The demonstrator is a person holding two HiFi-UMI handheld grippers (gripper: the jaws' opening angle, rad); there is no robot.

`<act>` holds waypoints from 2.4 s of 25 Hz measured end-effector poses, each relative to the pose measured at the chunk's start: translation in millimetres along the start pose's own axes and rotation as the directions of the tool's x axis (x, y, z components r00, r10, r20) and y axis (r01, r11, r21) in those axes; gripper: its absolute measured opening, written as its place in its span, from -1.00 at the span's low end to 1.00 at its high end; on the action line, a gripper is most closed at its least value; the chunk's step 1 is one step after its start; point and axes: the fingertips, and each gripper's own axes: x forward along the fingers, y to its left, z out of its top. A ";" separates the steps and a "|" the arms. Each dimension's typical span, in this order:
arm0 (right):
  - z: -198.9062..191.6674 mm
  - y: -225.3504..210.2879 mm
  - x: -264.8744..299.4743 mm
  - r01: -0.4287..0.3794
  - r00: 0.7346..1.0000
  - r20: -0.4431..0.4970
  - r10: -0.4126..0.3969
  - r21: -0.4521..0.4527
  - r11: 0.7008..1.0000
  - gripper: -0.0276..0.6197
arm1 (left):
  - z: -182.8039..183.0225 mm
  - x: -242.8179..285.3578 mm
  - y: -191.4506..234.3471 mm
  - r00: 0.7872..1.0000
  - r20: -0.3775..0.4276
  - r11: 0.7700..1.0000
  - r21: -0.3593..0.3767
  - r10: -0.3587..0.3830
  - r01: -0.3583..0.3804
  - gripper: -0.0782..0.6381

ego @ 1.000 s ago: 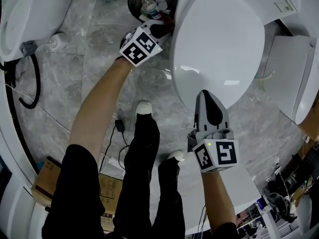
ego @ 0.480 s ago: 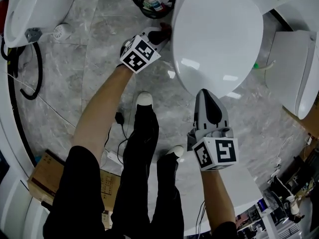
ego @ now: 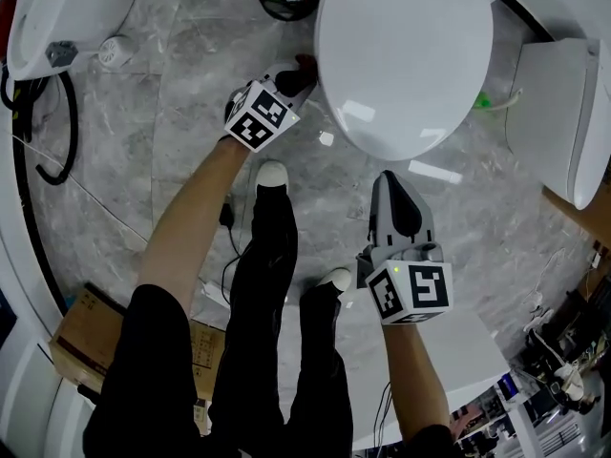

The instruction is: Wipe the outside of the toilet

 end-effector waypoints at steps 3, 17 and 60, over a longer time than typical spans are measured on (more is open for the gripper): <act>-11.2 -3.2 -9.9 0.006 1.000 -0.009 -0.006 0.001 1.000 -0.92 | -7.4 -0.3 -15.9 1.000 0.002 1.000 -0.010 0.007 -0.007 -0.64; -24.0 -8.1 -38.3 0.008 1.000 -0.008 -0.008 0.005 1.000 -0.92 | -24.6 -1.7 -87.4 0.999 0.007 0.998 -0.046 0.040 -0.039 -0.63; 51.8 23.1 32.3 -0.030 0.999 -0.031 0.028 -0.056 0.998 -0.92 | -0.8 -37.1 36.1 0.984 0.080 0.975 -0.169 0.156 -0.141 -0.63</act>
